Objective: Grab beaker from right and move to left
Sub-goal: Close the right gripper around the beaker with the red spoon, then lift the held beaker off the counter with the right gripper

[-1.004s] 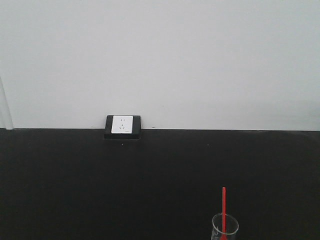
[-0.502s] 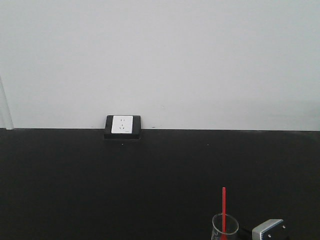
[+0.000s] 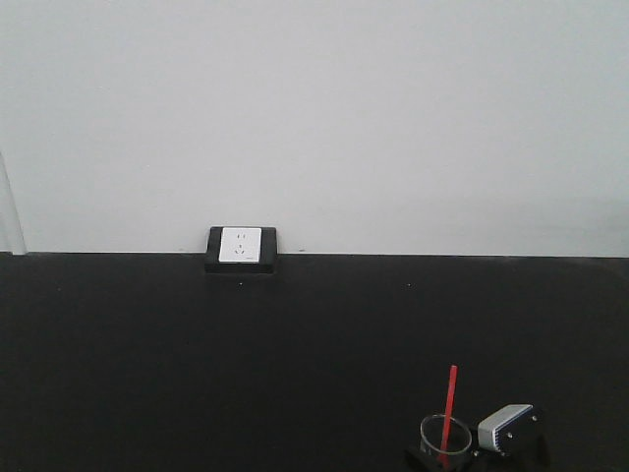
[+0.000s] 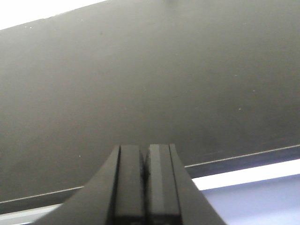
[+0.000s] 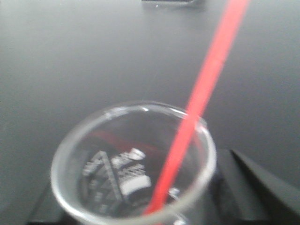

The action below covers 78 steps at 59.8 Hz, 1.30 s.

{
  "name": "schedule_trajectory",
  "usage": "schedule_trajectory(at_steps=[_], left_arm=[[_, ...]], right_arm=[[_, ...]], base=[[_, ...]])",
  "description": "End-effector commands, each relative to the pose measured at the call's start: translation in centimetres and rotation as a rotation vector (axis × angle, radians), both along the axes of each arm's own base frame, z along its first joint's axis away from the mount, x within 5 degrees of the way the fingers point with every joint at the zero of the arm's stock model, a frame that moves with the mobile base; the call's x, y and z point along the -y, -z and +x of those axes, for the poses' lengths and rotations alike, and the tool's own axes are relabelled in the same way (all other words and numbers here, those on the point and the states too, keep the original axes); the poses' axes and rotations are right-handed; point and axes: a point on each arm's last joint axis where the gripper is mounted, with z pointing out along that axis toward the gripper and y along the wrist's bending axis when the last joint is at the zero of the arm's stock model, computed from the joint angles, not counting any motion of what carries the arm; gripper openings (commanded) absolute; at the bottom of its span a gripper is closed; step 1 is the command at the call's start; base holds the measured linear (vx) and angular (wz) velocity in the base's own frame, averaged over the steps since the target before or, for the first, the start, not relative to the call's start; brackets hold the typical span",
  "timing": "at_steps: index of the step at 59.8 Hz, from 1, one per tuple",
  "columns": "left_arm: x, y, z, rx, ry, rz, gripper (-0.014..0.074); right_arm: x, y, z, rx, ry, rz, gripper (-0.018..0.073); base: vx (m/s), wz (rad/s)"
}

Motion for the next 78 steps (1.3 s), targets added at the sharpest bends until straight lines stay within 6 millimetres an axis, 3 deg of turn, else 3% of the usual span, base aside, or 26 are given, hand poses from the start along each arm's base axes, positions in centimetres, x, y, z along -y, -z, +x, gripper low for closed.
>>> schedule_trajectory(at_steps=[1, 11, 23, 37, 46, 59, 69, 78], left_arm=[[0.1, -0.1, 0.2, 0.064, 0.011, -0.003, -0.0006], [0.1, -0.1, 0.2, 0.064, 0.011, -0.003, -0.0006], [0.1, -0.1, 0.2, 0.064, 0.011, -0.003, -0.0006], [0.1, -0.1, 0.2, 0.064, 0.011, -0.003, -0.0006], [0.1, -0.1, 0.2, 0.064, 0.011, -0.003, -0.0006], [0.1, -0.1, 0.2, 0.064, 0.011, -0.003, -0.0006], [0.1, -0.1, 0.2, 0.064, 0.011, -0.003, -0.0006], [0.1, -0.1, 0.2, 0.064, 0.011, -0.003, -0.0006]], right_arm=[[-0.3, -3.7, 0.6, 0.217, -0.021, 0.141, 0.0335], [-0.4, -4.0, 0.5, 0.200, -0.038, 0.144, -0.0017], [-0.1, -6.9, 0.5, 0.067, 0.022, 0.206, -0.0003], [1.2, -13.4, -0.9, 0.010, 0.180, 0.092, -0.0003], [2.0, -18.3, -3.5, 0.008, 0.274, 0.031, -0.0003], [3.0, -24.8, -9.3, 0.096, 0.365, -0.022, -0.0003], [2.7, -27.9, -13.8, 0.149, 0.327, 0.013, -0.0003], [2.5, -28.8, -16.3, 0.144, 0.317, 0.068, -0.0003]], base=[[0.00, 0.00], [0.00, 0.00], [0.00, 0.00], [0.00, 0.00], [0.00, 0.00], [0.00, 0.00], [0.00, 0.00], [0.00, 0.00]])
